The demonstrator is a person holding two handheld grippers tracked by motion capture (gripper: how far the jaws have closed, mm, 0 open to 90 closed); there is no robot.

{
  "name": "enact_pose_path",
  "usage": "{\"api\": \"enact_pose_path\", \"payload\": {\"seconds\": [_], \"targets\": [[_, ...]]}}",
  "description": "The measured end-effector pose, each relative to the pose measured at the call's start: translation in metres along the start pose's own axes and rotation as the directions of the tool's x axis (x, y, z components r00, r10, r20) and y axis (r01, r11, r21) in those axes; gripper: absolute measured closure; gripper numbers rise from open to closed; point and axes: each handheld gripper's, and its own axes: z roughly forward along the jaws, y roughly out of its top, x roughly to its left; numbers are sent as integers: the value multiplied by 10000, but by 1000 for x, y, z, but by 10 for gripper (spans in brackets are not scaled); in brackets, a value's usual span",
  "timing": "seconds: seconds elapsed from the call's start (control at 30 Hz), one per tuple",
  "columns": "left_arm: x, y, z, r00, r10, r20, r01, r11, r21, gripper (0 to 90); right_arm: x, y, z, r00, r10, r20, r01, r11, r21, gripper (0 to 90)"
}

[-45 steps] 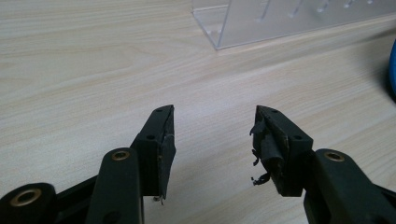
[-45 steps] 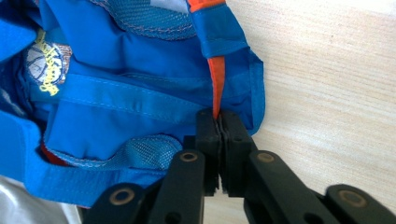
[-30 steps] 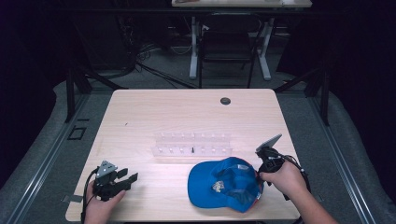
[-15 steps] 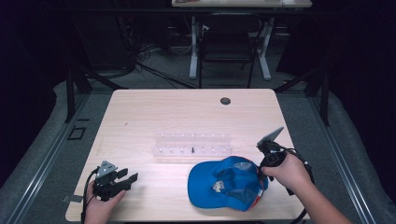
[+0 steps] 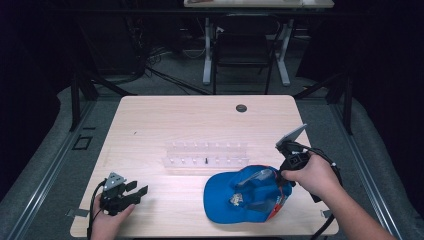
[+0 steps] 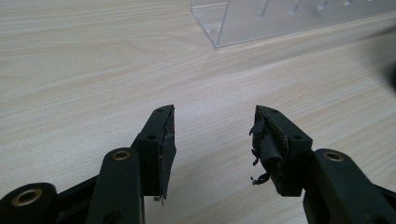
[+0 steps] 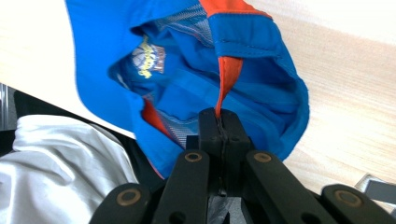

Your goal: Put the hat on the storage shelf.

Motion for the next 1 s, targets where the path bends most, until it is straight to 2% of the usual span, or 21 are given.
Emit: {"api": "enact_pose_path", "payload": {"seconds": [0.13, 0.17, 0.23, 0.37, 0.4, 0.43, 0.5, 0.67, 0.77, 0.8, 0.87, 0.9, 0.97, 1.0], "targets": [[0, 0, 0, 10000, 6, 3, -6, 10000, 21, 493, 4, 1, -12, 10000, 28, -78, -29, 9999, -96, 897], [0, 0, 0, 10000, -1, 3, 1, 10000, 12, 494, 3, 3, -17, 9998, -129, -152, 129, 9999, 42, 897], [0, 0, 0, 10000, -4, 4, 4, 10000, 6, 494, 6, 3, -22, 9997, 30, -249, -33, 9999, -103, 898], [0, 0, 0, 10000, 7, 4, -7, 10000, 36, 494, 10, 4, -34, 9998, -64, -186, 61, 9998, -207, 898], [0, 0, 1, 10000, -2, 16, 2, 10000, 35, 494, 11, 5, -35, 9997, -4, -252, -3, 9996, -267, 898], [0, 0, 1, 10000, -28, 25, 28, 10000, 37, 494, 11, 6, -39, 9994, -128, -325, 125, 9999, -117, 898], [0, 0, 1, 10000, -5, 23, 5, 10000, 42, 494, 15, 6, -43, 9988, -3, -494, -12, 9996, -299, 898], [0, 0, 1, 10000, -15, 16, 15, 10000, 53, 494, 22, 7, -57, 9974, -142, -704, 112, 9990, -421, 898], [0, 0, 1, 10000, 5, 23, -5, 10000, 31, 496, 27, 7, -65, 9968, -252, -753, 214, 9985, -506, 898], [-1, 0, 1, 10000, 5, 31, -5, 10000, 36, 496, 28, 8, -69, 9959, -461, -774, 434, 9984, -369, 898], [-1, 0, 1, 10000, 7, 28, -7, 10000, 32, 496, 33, 8, -74, 9961, -328, -814, 279, 9978, -598, 898], [-1, 0, 1, 10000, 11, 28, -11, 10000, 35, 496, 34, 8, -77, 9958, -494, -766, 456, 9977, -500, 898], [-1, 0, 1, 10000, 19, 59, -19, 10000, 94, 496, 39, 8, -82, 9970, -387, -665, 343, 9973, -652, 898], [-1, 0, 1, 10000, 22, 56, -22, 9999, 100, 496, 41, 9, -85, 9971, -474, -595, 439, 9973, -597, 898]]}}
